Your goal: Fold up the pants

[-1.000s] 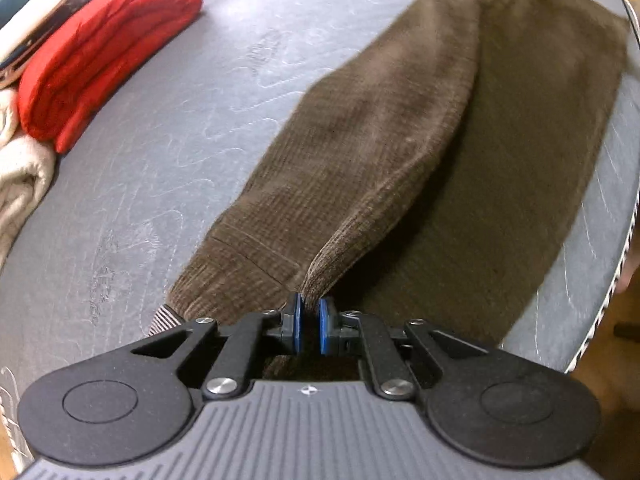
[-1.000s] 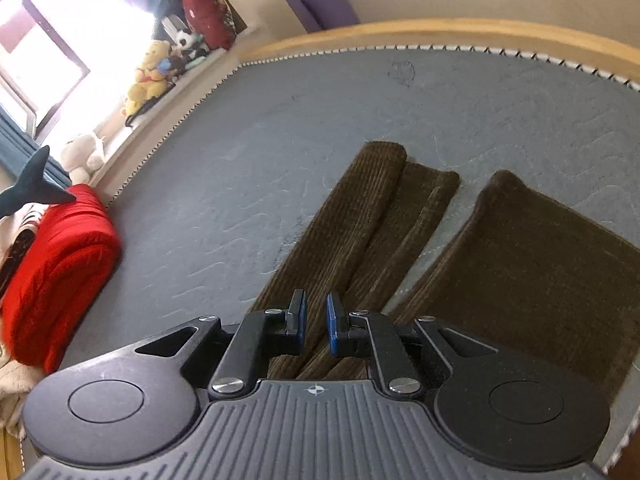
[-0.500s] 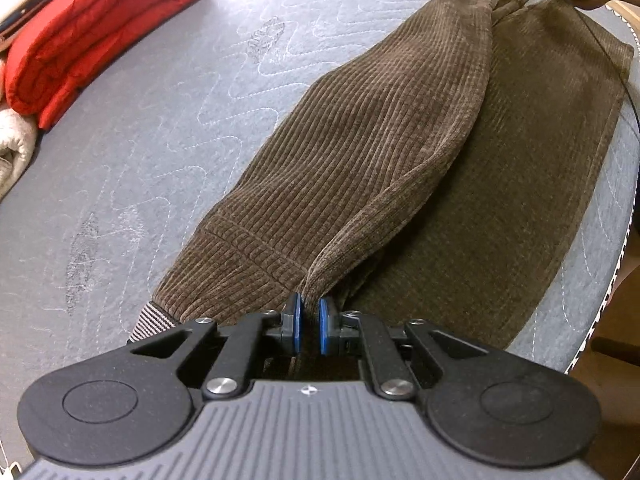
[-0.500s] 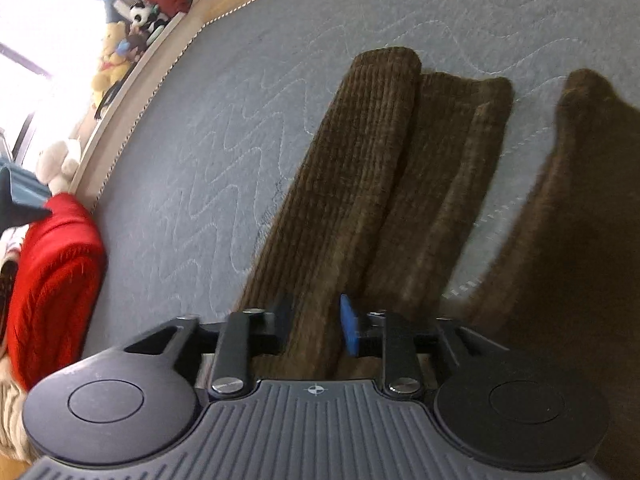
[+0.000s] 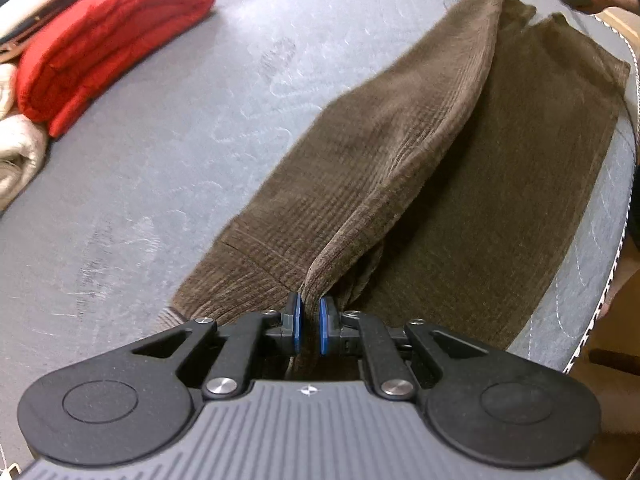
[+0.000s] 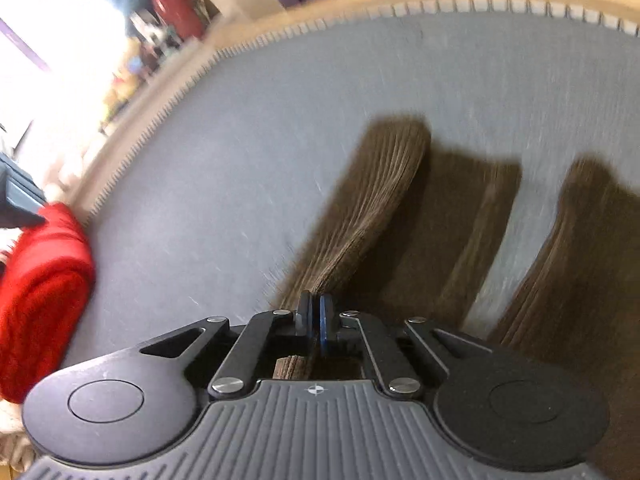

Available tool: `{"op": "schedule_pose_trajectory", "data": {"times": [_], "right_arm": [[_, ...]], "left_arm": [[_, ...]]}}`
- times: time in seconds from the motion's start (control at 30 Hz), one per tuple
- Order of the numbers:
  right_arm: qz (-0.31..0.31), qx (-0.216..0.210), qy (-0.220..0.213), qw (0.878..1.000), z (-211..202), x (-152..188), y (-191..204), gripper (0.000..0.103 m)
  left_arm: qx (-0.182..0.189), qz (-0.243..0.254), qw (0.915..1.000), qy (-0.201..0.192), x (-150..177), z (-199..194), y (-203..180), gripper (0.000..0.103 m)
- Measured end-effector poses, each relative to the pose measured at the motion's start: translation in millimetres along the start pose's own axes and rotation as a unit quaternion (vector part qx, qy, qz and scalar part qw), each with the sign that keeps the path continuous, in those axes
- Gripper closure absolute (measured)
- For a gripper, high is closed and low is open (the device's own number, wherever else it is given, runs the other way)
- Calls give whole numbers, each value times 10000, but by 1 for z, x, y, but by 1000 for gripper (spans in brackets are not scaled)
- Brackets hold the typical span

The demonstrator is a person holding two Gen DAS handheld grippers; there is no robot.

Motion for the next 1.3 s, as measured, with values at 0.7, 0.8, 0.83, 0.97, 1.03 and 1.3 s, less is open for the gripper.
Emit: {"op": "schedule_pose_trajectory", "data": {"times": [0.7,0.8,0.83,0.97,1.03,1.3], "right_arm": [[-179,1481,682,9865,-137,94,-195,96],[336,1265,180,9912,-149,45,-200,91],[546,1237,-89,9908,-155,27,-207,88],[903,1612,-717,9802,-156,-11,-242,75],[1020,1720,-349,9792,-139,0,-256,74],[2206,1050,742,9669,-86,27,-276,70]], "left_arm": [[102,1109,9888,998,85,-27,-58,77],[341,685,9968,213,51,-56,-60,48],[488,441,9977,-133,38,-69,-59,47],[414,-307,9963,-694,14,-84,-37,46],[103,-586,9949,-819,7,-86,-24,46],[-55,-1009,9891,-1068,-23,-85,-8,46]]}}
Point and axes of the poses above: each gripper's, at about its wrist camera, not at the fingertips, and z roughly the way its jaws point, y to its left, x to its underside, the point moved 10 cm from there along z, roughly the way its jaws point, and after that the axes turned 13 degrees about x, right-handed, at the moved point
